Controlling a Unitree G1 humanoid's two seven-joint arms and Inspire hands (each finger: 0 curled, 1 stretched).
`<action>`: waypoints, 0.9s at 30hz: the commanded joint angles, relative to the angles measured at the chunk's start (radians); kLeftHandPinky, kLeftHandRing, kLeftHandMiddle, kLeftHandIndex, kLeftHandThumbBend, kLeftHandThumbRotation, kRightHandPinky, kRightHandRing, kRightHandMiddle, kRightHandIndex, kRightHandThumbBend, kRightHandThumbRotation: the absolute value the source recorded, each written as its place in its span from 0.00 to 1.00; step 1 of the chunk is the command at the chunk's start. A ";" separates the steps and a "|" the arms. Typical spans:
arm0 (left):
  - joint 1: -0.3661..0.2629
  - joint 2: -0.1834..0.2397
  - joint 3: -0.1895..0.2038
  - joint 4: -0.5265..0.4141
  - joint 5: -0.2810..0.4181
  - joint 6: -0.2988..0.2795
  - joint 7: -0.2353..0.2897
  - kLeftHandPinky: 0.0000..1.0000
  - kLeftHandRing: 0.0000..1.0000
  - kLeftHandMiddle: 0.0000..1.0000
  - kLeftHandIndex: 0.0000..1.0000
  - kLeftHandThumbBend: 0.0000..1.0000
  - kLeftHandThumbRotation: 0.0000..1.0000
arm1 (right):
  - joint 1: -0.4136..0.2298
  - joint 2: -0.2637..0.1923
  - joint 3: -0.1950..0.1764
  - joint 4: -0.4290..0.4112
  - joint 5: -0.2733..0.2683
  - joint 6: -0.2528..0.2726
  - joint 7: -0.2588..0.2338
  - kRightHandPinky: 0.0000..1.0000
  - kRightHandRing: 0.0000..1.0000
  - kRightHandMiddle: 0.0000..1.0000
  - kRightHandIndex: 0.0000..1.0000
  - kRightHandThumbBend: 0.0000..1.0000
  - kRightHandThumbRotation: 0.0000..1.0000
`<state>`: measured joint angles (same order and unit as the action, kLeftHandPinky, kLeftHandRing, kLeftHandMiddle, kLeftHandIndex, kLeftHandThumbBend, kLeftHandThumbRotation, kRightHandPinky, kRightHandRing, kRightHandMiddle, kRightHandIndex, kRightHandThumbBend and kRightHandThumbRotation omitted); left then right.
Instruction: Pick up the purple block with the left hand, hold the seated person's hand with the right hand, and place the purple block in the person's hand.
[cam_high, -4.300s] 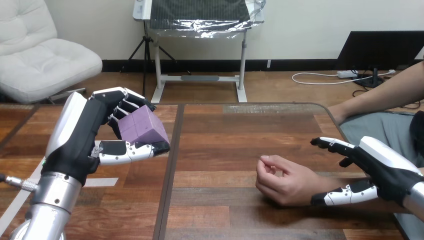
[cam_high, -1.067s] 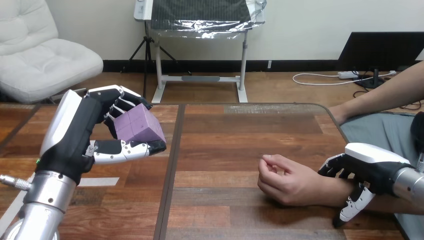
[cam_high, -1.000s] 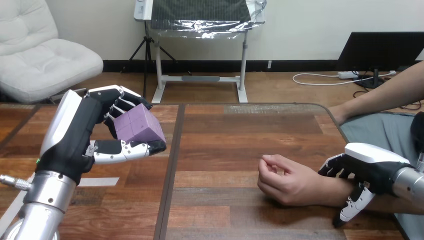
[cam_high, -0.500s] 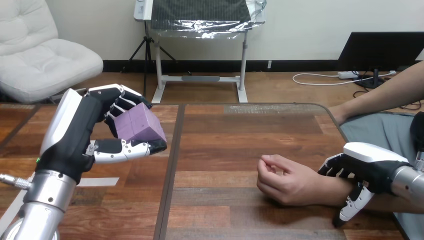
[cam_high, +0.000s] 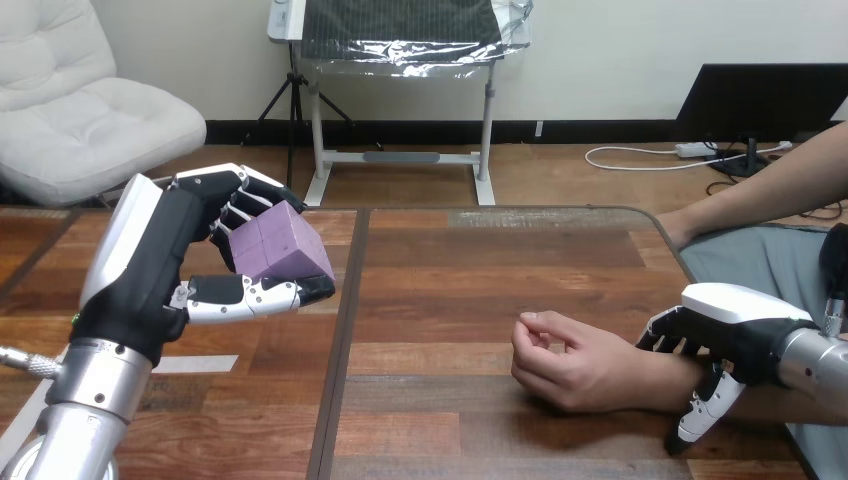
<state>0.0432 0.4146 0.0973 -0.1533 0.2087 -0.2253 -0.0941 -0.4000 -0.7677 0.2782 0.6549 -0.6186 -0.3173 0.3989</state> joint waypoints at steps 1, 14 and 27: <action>-0.055 0.003 0.024 -0.041 -0.011 -0.020 0.006 0.31 0.37 0.41 0.42 0.58 0.00 | 0.044 -0.003 0.063 0.057 -0.041 0.015 0.015 0.45 0.59 0.66 0.69 0.98 0.09; -0.055 0.006 0.025 -0.043 -0.013 -0.021 0.004 0.30 0.36 0.41 0.42 0.57 0.00 | 0.036 0.001 0.087 0.093 -0.046 -0.013 -0.021 0.20 0.29 0.41 0.56 0.98 0.08; -0.058 0.006 0.023 -0.034 -0.017 -0.025 0.001 0.30 0.36 0.41 0.42 0.57 0.00 | 0.028 0.003 0.090 0.115 -0.034 -0.031 -0.032 0.15 0.25 0.36 0.45 0.95 0.09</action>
<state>0.0432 0.4146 0.0987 -0.1532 0.2039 -0.2259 -0.0944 -0.4265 -0.7735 0.3165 0.6921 -0.6285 -0.3460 0.3604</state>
